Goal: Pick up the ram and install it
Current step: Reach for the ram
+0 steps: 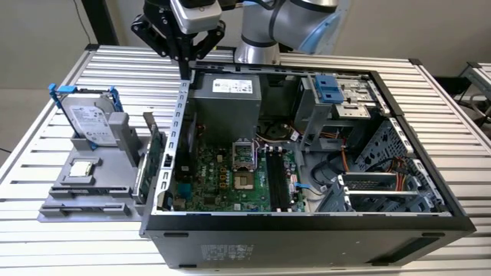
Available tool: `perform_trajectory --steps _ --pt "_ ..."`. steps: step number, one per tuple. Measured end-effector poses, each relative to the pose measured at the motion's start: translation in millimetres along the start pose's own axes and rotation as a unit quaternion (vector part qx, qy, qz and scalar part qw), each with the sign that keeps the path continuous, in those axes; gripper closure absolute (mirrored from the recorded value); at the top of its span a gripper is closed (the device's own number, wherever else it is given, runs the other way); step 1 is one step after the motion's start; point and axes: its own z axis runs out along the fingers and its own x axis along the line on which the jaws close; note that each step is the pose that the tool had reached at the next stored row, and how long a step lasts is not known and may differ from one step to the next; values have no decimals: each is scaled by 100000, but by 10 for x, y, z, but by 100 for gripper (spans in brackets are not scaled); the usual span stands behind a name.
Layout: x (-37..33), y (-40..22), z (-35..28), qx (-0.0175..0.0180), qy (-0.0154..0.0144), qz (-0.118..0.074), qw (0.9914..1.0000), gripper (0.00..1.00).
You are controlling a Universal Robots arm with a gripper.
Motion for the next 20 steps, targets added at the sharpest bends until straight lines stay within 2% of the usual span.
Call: perform_trajectory --steps 20 --pt "304 -21 -7 2 1 0 100000 100"
